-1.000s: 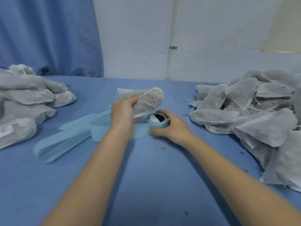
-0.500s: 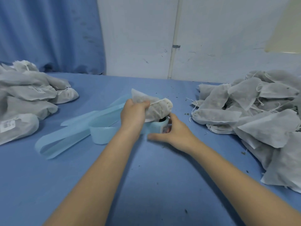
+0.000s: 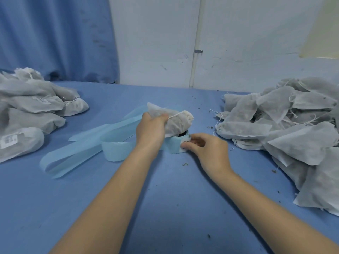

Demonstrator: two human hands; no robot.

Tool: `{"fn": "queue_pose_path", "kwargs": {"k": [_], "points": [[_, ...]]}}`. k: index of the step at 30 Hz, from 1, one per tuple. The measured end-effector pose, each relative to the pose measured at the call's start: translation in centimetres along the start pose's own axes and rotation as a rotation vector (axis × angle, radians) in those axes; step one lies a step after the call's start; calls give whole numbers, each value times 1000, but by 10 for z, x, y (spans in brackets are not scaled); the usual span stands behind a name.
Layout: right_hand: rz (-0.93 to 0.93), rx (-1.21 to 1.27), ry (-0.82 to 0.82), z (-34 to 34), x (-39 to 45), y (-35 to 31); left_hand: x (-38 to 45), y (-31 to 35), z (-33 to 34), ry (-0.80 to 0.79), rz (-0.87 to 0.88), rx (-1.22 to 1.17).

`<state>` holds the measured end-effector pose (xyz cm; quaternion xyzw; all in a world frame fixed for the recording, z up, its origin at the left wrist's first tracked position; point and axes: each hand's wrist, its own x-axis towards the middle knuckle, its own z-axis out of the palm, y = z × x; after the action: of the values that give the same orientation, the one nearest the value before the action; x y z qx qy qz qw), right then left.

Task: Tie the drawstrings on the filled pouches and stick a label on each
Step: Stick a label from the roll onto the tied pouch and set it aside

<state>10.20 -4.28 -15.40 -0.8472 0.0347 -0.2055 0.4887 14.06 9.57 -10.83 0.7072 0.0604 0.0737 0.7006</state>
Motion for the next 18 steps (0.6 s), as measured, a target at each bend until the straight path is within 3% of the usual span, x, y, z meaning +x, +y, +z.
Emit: {"fn": "queue_pose_path", "kwargs": {"k": [7, 10, 14, 18], "points": [[37, -31, 52, -1, -2, -1, 2, -1, 1, -5, 7, 9], [-30, -199, 21, 0, -6, -5, 2, -2, 2, 5, 18, 15], [-149, -371, -121, -1, -15, -16, 1, -2, 3, 13, 35, 22], [-184, -313, -338, -16, -30, -27, -1, -1, 1, 6, 47, 18]]}}
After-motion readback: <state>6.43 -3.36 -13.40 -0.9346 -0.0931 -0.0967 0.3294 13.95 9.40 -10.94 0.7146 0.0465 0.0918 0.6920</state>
